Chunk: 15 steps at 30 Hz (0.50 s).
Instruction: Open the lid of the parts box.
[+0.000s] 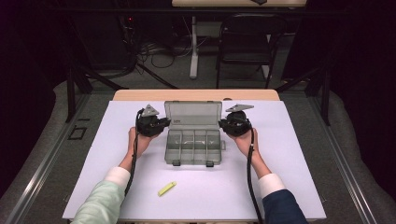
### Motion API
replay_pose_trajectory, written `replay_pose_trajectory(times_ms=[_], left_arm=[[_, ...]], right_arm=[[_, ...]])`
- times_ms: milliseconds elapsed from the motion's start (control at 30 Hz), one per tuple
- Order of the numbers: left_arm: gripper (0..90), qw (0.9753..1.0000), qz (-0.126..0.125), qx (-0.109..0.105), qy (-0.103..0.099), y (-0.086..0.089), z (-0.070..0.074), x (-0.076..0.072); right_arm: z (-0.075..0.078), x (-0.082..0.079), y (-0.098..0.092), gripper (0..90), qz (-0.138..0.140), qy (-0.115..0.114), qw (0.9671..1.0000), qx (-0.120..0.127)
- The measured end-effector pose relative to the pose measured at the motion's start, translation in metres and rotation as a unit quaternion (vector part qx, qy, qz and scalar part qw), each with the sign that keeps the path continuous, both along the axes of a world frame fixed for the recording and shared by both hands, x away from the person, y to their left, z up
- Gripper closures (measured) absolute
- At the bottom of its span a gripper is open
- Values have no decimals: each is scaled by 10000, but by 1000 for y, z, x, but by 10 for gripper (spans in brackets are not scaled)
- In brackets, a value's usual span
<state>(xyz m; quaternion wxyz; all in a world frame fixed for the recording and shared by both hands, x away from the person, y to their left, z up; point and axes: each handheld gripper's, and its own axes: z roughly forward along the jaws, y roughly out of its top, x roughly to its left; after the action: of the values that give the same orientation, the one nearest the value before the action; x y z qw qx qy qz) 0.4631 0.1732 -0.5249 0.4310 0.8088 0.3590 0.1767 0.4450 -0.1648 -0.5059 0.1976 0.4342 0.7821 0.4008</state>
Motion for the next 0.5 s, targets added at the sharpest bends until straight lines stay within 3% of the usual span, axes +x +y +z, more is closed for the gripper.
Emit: replay_pose_trajectory(times_ms=[500], left_arm=[[766,9998,139,162,24,-3,-6,4]], right_arm=[[-7,4,2,783,-117,75,9999,-91]])
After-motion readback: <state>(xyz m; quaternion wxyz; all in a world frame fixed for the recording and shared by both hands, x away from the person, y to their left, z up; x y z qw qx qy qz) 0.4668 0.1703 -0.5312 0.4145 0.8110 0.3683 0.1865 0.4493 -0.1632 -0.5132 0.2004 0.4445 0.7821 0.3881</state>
